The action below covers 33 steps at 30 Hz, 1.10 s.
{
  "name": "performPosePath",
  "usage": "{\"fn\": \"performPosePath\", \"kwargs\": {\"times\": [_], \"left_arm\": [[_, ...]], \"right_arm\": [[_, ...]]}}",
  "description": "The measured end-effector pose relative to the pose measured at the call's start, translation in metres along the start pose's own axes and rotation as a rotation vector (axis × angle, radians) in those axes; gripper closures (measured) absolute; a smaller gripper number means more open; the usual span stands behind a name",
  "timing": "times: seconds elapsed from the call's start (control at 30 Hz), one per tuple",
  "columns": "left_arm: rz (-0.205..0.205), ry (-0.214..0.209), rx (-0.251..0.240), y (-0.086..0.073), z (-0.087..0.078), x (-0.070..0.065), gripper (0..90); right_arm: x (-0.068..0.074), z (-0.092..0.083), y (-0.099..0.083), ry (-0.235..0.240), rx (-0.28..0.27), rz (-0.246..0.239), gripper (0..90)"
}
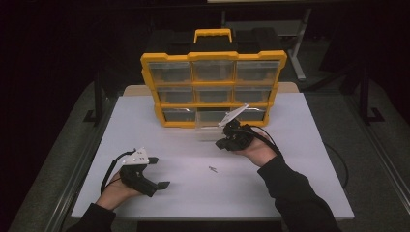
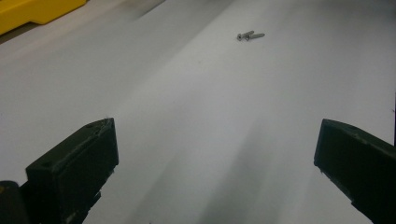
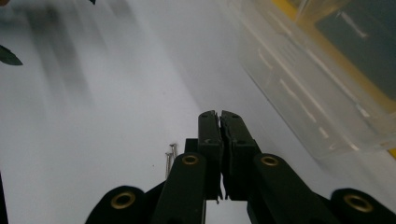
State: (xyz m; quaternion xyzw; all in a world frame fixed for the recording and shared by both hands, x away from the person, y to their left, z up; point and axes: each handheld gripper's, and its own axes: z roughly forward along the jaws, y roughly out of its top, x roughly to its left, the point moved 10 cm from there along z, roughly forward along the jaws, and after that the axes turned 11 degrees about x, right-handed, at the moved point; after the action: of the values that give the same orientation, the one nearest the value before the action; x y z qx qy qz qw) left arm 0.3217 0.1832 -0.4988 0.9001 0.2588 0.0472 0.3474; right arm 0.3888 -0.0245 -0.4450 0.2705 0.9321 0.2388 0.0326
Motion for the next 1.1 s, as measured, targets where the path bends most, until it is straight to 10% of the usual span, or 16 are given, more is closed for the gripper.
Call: {"fn": "performPosePath", "kwargs": {"times": [1.1], "left_arm": [[-0.002,-0.001,0.000,0.000,0.000,0.000,0.0]], "right_arm": [[-0.042,-0.013,0.053,-0.041,-0.048,0.036,85.7]]}}
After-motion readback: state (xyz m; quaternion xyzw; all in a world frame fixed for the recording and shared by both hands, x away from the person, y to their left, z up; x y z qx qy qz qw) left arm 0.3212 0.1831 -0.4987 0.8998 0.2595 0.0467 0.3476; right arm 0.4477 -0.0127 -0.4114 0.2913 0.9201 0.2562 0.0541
